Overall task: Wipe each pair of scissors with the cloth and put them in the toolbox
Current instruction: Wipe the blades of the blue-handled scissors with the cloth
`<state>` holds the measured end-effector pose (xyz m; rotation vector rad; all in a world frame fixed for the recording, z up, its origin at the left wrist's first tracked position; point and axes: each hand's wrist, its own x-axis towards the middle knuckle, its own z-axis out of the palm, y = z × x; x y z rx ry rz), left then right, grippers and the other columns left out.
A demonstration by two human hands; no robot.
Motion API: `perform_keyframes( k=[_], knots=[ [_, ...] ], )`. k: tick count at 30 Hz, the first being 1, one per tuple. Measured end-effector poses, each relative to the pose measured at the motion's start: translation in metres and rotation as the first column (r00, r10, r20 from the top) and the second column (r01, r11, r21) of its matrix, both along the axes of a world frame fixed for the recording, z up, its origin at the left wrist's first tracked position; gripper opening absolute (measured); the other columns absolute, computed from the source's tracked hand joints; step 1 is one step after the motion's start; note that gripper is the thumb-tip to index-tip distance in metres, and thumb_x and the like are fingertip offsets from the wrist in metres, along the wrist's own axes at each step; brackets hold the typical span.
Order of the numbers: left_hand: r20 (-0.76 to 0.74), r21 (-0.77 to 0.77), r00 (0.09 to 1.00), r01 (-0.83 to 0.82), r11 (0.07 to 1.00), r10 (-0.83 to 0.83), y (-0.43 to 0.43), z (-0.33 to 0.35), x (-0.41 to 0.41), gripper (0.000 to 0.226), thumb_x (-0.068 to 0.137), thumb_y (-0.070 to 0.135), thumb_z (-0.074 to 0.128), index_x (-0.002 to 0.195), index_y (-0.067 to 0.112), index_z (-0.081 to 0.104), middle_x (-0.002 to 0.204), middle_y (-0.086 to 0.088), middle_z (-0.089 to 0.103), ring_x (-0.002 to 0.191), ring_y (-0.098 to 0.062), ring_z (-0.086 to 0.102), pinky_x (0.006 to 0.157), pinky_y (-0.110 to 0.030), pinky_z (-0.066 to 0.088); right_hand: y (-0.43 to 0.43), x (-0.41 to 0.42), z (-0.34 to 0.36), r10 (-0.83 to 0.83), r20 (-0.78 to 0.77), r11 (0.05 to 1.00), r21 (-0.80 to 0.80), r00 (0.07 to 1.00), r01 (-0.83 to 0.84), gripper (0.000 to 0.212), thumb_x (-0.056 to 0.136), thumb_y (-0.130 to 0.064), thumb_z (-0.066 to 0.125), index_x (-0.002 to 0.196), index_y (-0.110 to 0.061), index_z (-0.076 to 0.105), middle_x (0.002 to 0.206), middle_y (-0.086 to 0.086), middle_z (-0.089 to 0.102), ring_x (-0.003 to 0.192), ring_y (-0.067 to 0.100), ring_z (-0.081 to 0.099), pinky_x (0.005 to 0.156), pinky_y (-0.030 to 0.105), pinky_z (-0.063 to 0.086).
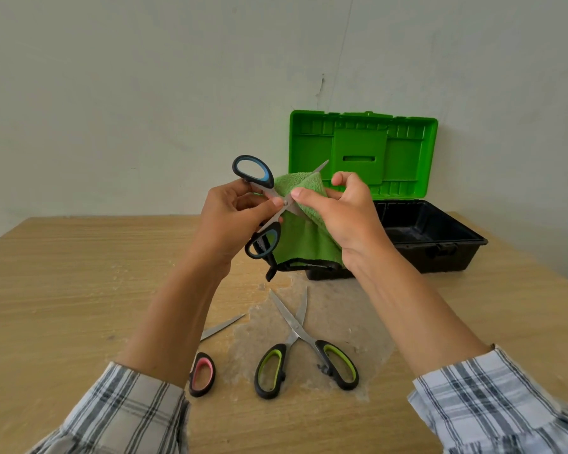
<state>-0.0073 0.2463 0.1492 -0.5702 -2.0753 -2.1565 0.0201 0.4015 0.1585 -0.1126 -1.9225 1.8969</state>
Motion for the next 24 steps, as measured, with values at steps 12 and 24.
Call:
perform_keyframes(
  k=[12,24],
  knots=[
    [0.014,-0.049,1.0,-0.004,0.999,0.004,-0.007,0.003,-0.001,0.009,0.083,0.013,0.075,0.09,0.015,0.07,0.077,-0.001,0.074,0.072,-0.012,0.071,0.076,-0.038,0.056,0.014,-0.005,0.013,-0.071,0.04,0.993,-0.086,0.997,0.075,0.057,0.074,-0.029,0.087,0.117,-0.02,0.05,0.102,-0.007,0.057,0.09,0.003,0.053,0.087,0.032,0.039],
    [0.035,0.065,0.999,0.037,0.997,-0.039,-0.02,0.015,0.004,0.015,0.085,0.011,0.071,0.099,0.007,0.066,0.088,-0.009,0.074,0.074,-0.017,0.073,0.066,-0.022,0.057,0.052,0.004,0.022,0.116,0.046,0.968,-0.227,0.992,-0.103,0.048,0.069,-0.026,0.081,0.112,-0.009,0.072,0.104,0.009,0.078,0.094,0.023,0.076,0.073,0.037,0.061]
  ],
)
